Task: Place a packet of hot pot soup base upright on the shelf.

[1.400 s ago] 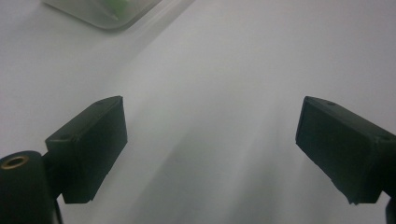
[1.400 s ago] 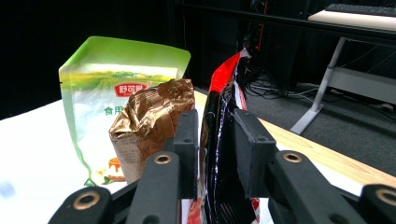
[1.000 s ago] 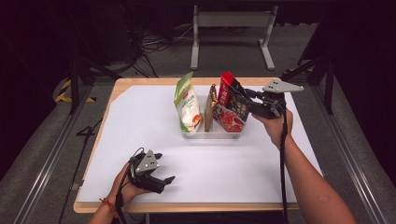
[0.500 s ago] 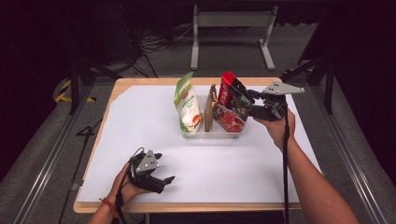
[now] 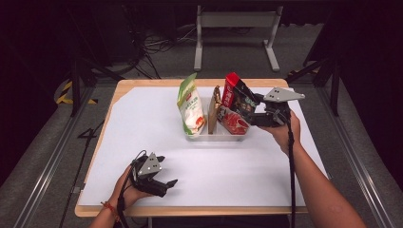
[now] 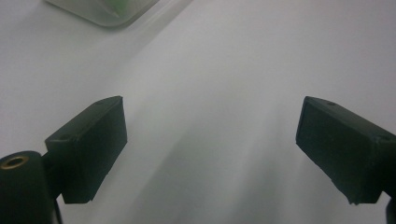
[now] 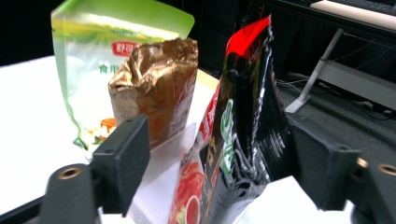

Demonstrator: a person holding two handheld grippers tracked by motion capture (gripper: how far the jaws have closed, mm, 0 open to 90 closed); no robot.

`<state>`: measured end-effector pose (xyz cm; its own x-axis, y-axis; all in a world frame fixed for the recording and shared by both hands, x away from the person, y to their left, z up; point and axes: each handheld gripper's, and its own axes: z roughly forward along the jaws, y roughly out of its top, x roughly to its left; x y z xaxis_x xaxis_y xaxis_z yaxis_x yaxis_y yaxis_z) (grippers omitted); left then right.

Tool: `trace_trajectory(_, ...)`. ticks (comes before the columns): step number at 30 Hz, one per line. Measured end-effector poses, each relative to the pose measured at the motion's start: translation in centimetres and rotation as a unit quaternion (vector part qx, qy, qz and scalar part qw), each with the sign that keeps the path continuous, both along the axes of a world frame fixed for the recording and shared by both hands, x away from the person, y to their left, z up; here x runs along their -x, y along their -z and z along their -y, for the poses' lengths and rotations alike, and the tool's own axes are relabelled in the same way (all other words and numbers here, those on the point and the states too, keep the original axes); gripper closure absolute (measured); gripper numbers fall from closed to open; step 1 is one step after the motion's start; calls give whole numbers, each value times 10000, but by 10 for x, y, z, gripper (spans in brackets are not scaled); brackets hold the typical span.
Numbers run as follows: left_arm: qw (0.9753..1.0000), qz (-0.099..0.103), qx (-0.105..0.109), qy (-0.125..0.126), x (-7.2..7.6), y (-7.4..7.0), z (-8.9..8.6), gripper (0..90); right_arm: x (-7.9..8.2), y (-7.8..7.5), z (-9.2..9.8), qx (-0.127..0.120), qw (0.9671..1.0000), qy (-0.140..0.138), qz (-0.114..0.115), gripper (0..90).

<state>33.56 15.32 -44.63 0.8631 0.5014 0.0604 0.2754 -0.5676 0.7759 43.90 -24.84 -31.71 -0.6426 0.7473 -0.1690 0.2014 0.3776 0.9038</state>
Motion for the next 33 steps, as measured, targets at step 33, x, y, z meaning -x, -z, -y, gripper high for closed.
trace_trajectory(33, 10000, 23, -19, -13, 1, 0, 0, 95, 12, 23, 5, 531, 9985, -70, -128, 129)
